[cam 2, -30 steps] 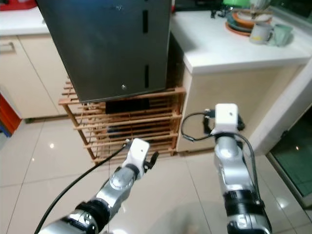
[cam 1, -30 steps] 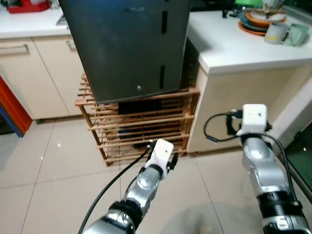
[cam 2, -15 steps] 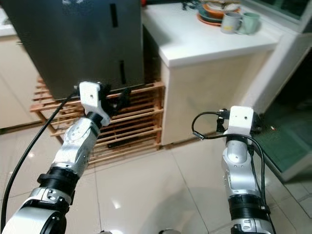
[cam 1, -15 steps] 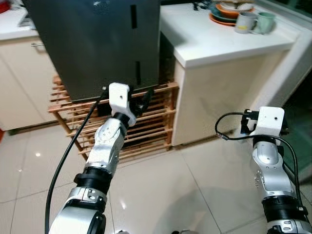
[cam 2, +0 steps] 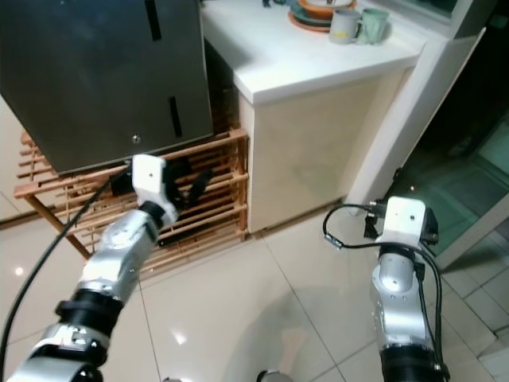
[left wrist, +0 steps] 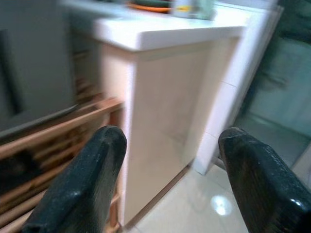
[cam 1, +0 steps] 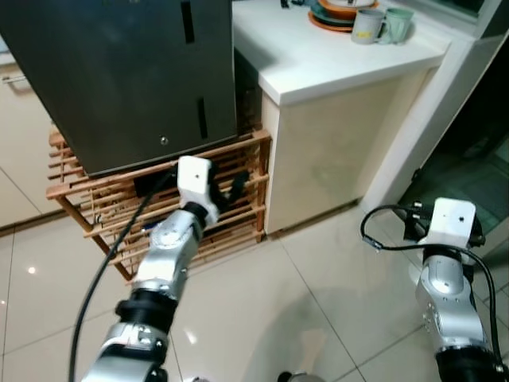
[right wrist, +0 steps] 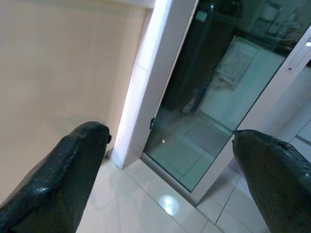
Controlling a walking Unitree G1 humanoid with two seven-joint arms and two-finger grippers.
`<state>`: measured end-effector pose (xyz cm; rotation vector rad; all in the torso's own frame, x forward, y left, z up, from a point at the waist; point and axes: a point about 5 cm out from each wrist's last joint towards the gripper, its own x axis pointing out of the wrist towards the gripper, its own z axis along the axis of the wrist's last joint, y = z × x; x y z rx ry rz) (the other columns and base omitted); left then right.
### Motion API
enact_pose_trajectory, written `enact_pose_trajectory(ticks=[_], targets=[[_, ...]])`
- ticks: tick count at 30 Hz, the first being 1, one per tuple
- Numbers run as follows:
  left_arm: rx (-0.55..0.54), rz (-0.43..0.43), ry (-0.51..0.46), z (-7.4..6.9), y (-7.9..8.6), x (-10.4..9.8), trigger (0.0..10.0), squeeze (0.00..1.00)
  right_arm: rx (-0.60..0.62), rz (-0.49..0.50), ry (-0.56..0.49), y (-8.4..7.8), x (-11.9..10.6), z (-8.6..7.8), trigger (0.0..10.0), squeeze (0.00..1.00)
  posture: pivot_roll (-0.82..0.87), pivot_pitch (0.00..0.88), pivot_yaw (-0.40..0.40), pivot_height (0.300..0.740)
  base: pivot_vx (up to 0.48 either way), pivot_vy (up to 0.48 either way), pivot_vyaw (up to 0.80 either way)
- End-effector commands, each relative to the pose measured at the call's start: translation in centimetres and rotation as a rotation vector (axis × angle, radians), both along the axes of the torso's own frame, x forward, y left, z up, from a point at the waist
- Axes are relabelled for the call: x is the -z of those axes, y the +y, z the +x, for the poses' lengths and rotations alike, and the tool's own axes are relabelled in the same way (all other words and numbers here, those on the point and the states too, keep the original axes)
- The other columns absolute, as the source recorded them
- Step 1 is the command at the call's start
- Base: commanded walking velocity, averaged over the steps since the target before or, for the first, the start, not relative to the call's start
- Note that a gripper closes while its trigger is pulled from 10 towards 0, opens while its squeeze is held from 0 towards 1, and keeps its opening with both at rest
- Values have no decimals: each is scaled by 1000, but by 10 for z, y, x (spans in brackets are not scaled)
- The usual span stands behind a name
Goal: Restocking fridge
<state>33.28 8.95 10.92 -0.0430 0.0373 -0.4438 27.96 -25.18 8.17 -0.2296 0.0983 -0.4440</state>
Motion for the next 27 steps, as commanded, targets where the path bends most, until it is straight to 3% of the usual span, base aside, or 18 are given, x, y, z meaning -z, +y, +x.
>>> enact_pose_trajectory(ticks=[1,18,27], targets=[[27,35,-53,2,-9,-10,10000,0,-21,-15,-39,3,-7,1,10000,192,-126,0,18,740,480,0,-725],[53,21,-18,-2,-11,3,10000,0,-91,44,-47,15,-2,7,10000,196,-101,0,1,740,480,0,-726],[56,29,-12,2,-4,3,10000,0,-97,59,-26,16,7,-1,10000,286,-109,0,10,740,480,0,-726]])
